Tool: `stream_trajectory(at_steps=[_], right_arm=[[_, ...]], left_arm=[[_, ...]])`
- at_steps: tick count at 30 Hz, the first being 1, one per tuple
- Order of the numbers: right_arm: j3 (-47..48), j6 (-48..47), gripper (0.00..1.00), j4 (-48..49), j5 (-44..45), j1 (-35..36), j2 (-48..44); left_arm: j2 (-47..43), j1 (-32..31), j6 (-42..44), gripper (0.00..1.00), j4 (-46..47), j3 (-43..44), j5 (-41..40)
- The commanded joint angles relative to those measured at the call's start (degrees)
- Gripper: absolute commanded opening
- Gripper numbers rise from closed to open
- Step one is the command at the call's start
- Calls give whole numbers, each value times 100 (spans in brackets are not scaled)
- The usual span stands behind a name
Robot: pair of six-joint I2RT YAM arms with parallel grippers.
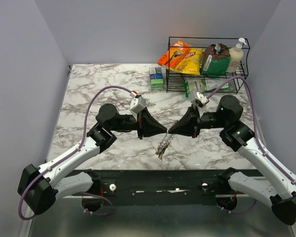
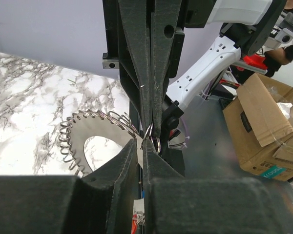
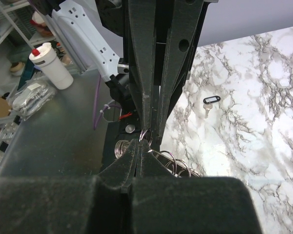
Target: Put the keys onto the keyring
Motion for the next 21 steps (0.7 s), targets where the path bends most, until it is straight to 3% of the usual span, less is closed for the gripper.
stream_trajectory(at_steps=[1,6,21], right_arm=[[-27,105,1,424,-261,25,-103],[-290,281,0,679,-297,25,-76],[-1573,677,0,2164,-314,16,670]], left_arm=[[103,17,-36,13,121,165,-58],[147,25,-27,1,191,51,-303],[174,17,219,0,894,-1548,-1595]])
